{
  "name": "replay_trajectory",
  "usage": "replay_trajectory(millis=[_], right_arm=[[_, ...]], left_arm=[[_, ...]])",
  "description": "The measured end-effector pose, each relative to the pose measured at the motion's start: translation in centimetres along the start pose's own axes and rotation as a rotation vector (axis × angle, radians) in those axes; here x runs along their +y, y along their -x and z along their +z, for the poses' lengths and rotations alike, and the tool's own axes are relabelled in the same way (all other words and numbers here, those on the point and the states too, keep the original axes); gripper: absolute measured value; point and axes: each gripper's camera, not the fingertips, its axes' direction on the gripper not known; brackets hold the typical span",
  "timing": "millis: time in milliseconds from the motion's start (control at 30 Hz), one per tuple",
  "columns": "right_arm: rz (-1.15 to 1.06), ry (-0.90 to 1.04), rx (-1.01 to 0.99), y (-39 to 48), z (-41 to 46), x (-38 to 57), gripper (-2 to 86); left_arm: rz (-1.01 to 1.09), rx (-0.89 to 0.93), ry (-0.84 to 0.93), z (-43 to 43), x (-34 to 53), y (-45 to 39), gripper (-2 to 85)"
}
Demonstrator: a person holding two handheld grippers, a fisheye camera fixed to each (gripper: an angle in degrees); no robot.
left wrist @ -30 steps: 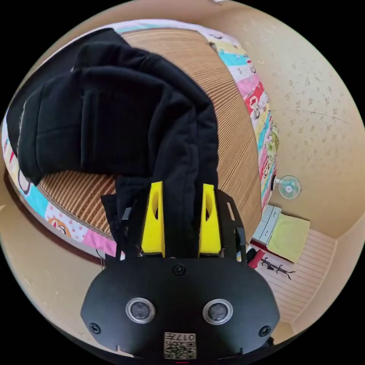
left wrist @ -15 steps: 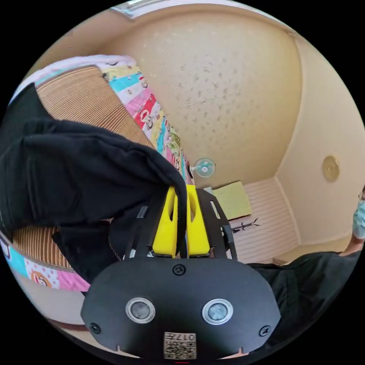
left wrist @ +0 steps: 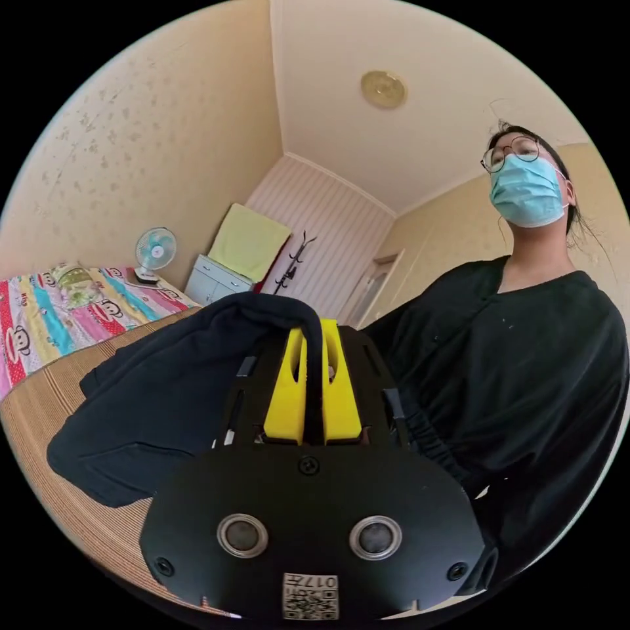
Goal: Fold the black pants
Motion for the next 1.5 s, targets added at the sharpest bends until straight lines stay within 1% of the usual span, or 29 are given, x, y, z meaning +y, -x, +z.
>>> replay_trajectory(millis=[67,100,167,200,300,333,367,400,533,633,667,733,800,833,867,900,933,967,1000,1033,1067,1100,1133,1167,1200,1233,1267,1400,1500], right_arm=[[0.054,0.040,-0.296,-5.1,3.8,-1.8,22.1],[0.056,0.033,-0.321,-6.0,4.3,-2.0,21.5],[0.055,0.070,-0.258,-7.4,5.4,-2.5,13.8],[0.039,0.090,-0.243,-7.1,5.5,-2.6,12.1],[-0.151,0.127,-0.080,-2.5,5.1,-3.1,5.7],[-0.256,0.137,-0.039,0.1,5.3,-3.2,4.5],[-0.363,0.151,-0.054,2.8,5.6,-3.4,3.6],[-0.418,0.156,-0.076,4.1,5.8,-3.4,3.3],[-0.909,0.244,-0.204,15.1,8.9,-2.3,2.7],[-1.245,0.325,-0.285,21.6,11.5,0.5,3.4],[-1.350,0.367,-0.261,23.3,12.3,1.7,3.8],[-1.451,0.421,-0.169,24.9,13.1,3.0,4.3],[-1.481,0.454,-0.055,25.2,13.6,3.5,4.4],[-1.477,0.468,0.037,24.7,13.9,3.5,4.4],[-1.460,0.466,0.113,23.8,14.2,3.3,4.2],[-1.449,0.461,0.130,23.1,14.3,3.1,4.2],[-1.418,0.456,0.125,21.6,14.5,2.3,3.9],[-1.369,0.451,0.100,19.6,14.7,1.1,3.5],[-1.340,0.452,0.085,18.3,14.8,0.2,3.3],[-1.242,0.471,0.017,15.1,15.1,-1.8,2.8],[-1.129,0.487,-0.080,11.7,15.2,-3.6,2.3],[-1.091,0.484,-0.124,10.1,15.3,-4.2,2.1],[-1.049,0.455,-0.193,7.5,15.1,-4.5,1.8],[-1.028,0.409,-0.209,6.0,14.8,-4.4,1.5],[-1.010,0.375,-0.173,5.5,14.5,-4.5,1.4],[-0.990,0.356,-0.161,5.3,13.9,-4.8,1.2],[-1.008,0.391,-0.147,6.0,13.6,-4.8,1.1],[-1.211,0.529,-0.143,10.2,14.7,-2.8,0.9],[-1.373,0.562,-0.215,14.0,16.0,-1.9,1.1]], left_arm=[[-0.005,0.055,0.097,4.6,-0.6,0.1,0.3],[0.002,0.093,0.148,7.2,-0.7,-0.1,0.3],[-0.002,0.125,0.142,9.0,-0.6,-0.5,0.4],[-0.009,0.156,0.120,9.3,-0.3,-0.6,0.4],[0.005,0.189,0.080,9.2,0.0,-1.4,0.8],[0.012,0.194,0.083,9.3,-0.1,-1.7,0.9],[0.024,0.201,0.102,9.6,-0.4,-2.1,1.2],[0.033,0.195,0.133,10.3,-0.8,-2.4,1.5],[0.015,0.131,0.147,11.5,-2.9,-2.8,2.7],[0.020,0.158,0.046,10.1,-4.8,-2.6,4.9],[0.020,0.149,-0.002,8.8,-5.3,-2.4,6.4],[-0.025,0.048,-0.090,5.9,-5.6,-1.9,9.6],[-0.147,-0.154,-0.314,0.5,-5.0,-1.7,13.1],[-0.162,-0.194,-0.397,-0.9,-4.6,-1.9,13.2],[-0.154,-0.265,-0.548,-3.0,-4.1,-2.3,13.4],[-0.152,-0.352,-0.596,-3.5,-4.4,-2.1,12.8],[-0.163,-0.405,-0.568,-3.1,-5.0,-1.6,12.5],[-0.218,-0.496,-0.448,-1.5,-6.6,0.5,12.5],[-0.293,-0.509,-0.301,0.9,-7.8,3.9,13.4],[-0.337,-0.481,-0.231,2.2,-8.0,6.1,14.3],[-0.461,-0.407,-0.111,4.8,-7.7,10.6,15.4],[-0.585,-0.353,-0.054,6.6,-6.4,14.0,15.7],[-0.612,-0.327,-0.065,7.0,-5.6,15.0,15.0],[-0.630,-0.288,-0.139,7.0,-4.1,15.6,13.7],[-0.618,-0.252,-0.226,6.3,-2.9,15.3,12.5],[-0.614,-0.242,-0.262,5.8,-2.5,15.0,11.9],[-0.627,-0.247,-0.294,5.0,-1.7,14.7,11.8],[-0.753,-0.186,-0.204,3.0,-0.9,15.7,13.0],[-0.742,-0.211,-0.243,0.3,-1.8,15.4,13.4]])
